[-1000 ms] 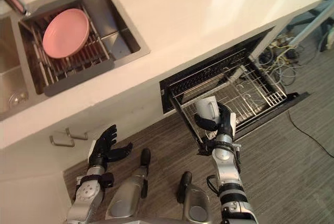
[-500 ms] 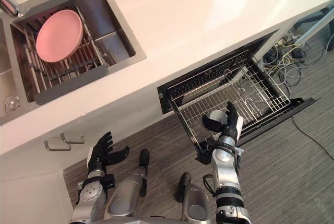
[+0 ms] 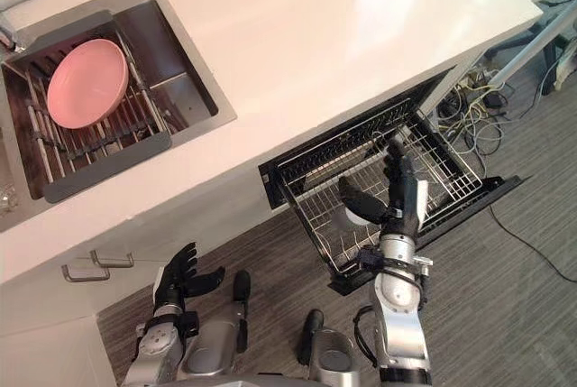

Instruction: Walk over to the sink, pick up the cup, carry it to the dishwasher, place the cup inside the dishwasher, then close the dishwasher door

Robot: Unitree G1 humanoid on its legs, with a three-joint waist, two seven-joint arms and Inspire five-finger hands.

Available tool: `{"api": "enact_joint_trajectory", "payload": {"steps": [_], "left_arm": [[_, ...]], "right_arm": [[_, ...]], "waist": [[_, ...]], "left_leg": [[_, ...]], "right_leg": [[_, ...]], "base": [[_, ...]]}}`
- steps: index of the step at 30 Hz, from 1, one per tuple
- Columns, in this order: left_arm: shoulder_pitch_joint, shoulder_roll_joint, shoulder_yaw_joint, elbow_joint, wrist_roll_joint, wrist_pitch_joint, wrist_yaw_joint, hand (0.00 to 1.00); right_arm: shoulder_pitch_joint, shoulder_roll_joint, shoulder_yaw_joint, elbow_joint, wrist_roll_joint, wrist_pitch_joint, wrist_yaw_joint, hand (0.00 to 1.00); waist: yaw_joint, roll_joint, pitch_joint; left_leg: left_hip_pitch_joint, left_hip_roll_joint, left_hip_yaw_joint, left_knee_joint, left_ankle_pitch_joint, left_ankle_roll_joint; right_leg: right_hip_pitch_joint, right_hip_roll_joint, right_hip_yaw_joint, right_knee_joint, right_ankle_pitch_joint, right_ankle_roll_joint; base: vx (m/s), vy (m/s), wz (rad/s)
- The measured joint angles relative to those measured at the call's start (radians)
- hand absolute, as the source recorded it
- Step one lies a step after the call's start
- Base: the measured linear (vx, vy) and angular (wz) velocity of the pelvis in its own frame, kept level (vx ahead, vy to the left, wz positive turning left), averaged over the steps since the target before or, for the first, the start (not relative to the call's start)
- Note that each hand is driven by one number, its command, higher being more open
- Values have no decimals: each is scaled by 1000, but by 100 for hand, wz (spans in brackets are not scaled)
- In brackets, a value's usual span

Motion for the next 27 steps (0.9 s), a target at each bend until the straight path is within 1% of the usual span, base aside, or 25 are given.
{"api": "enact_joint_trajectory", "payload": {"steps": [2,3,4,5,6,7,8,10,11,12,13,14,15,16,17,18,19,20,21,22,23,24,25,26,27], "left_arm": [[-5,-1,0,15,0,0,0,90],[-11,-2,0,33,0,-1,-1,90],[-18,0,0,59,0,-1,0,90],[-19,-1,-1,80,0,-1,0,90],[-18,-2,-2,89,0,-1,-1,90],[-17,-2,-2,105,0,-1,-1,90],[-12,-1,-1,118,0,-1,-1,90],[-4,-1,-1,122,0,-1,-1,90],[1,-2,-1,131,4,-1,-4,90],[2,-2,-1,142,15,-2,-5,90],[8,-2,0,147,17,-1,-14,90],[11,1,1,149,19,-3,-19,90],[13,4,2,160,18,-3,-21,90],[13,15,0,167,19,-3,-25,90],[10,25,-1,166,22,-3,-27,90],[10,33,-7,165,28,-3,-27,90],[9,52,-12,161,38,-4,-29,90],[8,56,-15,162,38,-4,-31,90],[10,60,-15,162,38,-4,-31,90],[10,61,-16,162,38,-6,-31,90],[13,67,-22,164,38,-7,-31,90],[12,80,-27,190,41,-7,-33,90],[14,77,-28,199,41,-4,-33,90],[27,75,-29,195,45,-4,-35,90],[51,73,-28,185,59,-8,-36,90]], "right_arm": [[3,0,-5,-32,0,-12,5,90],[4,-4,-10,-54,0,-16,8,90],[3,-11,-14,-65,0,-26,10,90],[3,-27,-15,-84,-1,-28,11,90],[3,-36,-18,-93,-1,-30,12,90],[-2,-46,-21,-110,-2,-32,17,90],[-6,-49,-22,-129,-2,-33,20,90],[-22,-52,-24,-143,-3,-39,24,90],[-31,-62,-23,-143,-3,-40,29,90],[-40,-71,-22,-142,-3,-40,33,90],[-71,-97,-12,-135,-8,-40,43,90],[-105,-136,2,-115,-13,-42,47,90],[-127,-159,14,-93,-18,-43,49,90],[-163,-194,32,-54,-37,-42,56,90],[-189,-224,49,-25,-51,-42,66,90],[-195,-236,54,-15,-53,-42,74,90],[-202,-261,66,-1,-70,-43,87,90],[-207,-279,71,6,-81,-43,93,90],[-239,-344,85,36,-92,-44,107,90],[-248,-364,85,43,-93,-45,110,90],[-261,-390,85,51,-94,-45,111,90],[-272,-424,83,65,-94,-47,111,90],[-274,-434,84,78,-94,-48,112,90],[-279,-440,85,90,-95,-48,116,90],[-305,-448,88,110,-113,-48,127,90]], "waist": [[-3,-1,-4],[-13,4,-10],[-19,3,-24],[-25,5,-37],[-26,6,-43],[-23,6,-52],[-24,7,-68],[-24,7,-75],[-21,3,-90],[-21,2,-95],[-22,-5,-96],[-24,0,-99],[-22,-1,-99],[-23,-5,-107],[-27,-4,-118],[-29,-8,-124],[-31,-20,-131],[-35,-23,-133],[-42,-20,-137],[-45,-20,-137],[-48,-22,-139],[-56,-34,-148],[-56,-26,-157],[-47,-22,-169],[-28,-13,-175]], "left_leg": [[-18,3,38,30,-5,7],[-39,18,143,63,-43,52],[-48,53,273,110,-96,82],[-54,96,384,155,-110,83],[-56,104,412,172,-116,83],[-63,104,420,194,-124,80],[-77,96,412,215,-139,84],[-79,82,397,243,-167,94],[-81,66,395,259,-196,97],[-80,55,395,267,-208,101],[-71,36,414,312,-242,114],[-58,42,432,373,-303,120],[-55,28,427,383,-319,126],[-39,5,413,379,-330,141],[-35,-13,376,374,-333,156],[-33,-25,353,366,-332,156],[-21,-53,303,340,-316,168],[-14,-62,279,330,-306,165],[2,-82,208,304,-289,161],[2,-85,185,299,-282,157],[0,-95,154,301,-278,151],[-11,-111,134,328,-281,144],[-11,-111,121,331,-280,141],[-11,-106,117,323,-281,137],[-14,-92,117,317,-282,131]], "right_leg": [[12,-5,-20,-5,0,0],[25,-6,-46,-12,0,0],[35,-6,-71,-17,1,2],[46,-7,-92,-19,1,3],[50,-10,-100,-20,2,5],[56,-15,-106,-20,2,16],[59,-23,-113,-24,2,27],[80,-37,-128,-26,1,40],[85,-59,-141,-11,-12,61],[86,-75,-147,6,-24,69],[84,-119,-158,57,-64,67],[77,-154,-154,168,-96,77],[56,-188,-136,254,-107,61],[-6,-238,-89,416,-85,22],[-82,-247,-1,546,-67,-41],[-106,-232,51,563,-84,-28],[-131,-188,149,549,-118,-11],[-142,-166,194,531,-129,-5],[-178,-91,304,447,-140,0],[-190,-69,335,410,-139,4],[-201,-44,368,334,-121,23],[-203,-44,387,250,-20,72],[-193,-45,365,244,-19,71],[-189,-40,359,228,-19,71],[-177,-25,357,191,-12,60]], "base": [[-13,0,35],[-25,17,56],[1,29,68],[32,38,55],[47,80,38],[33,113,26],[34,121,21],[29,131,26],[24,144,28],[31,172,28],[60,199,26],[91,192,25],[98,199,31],[123,192,53],[152,207,70],[199,139,109],[173,60,106],[205,10,163],[164,-19,137],[202,-36,149],[177,-55,140],[195,-80,138],[168,-82,103],[187,-92,26],[205,-94,-2]]}}
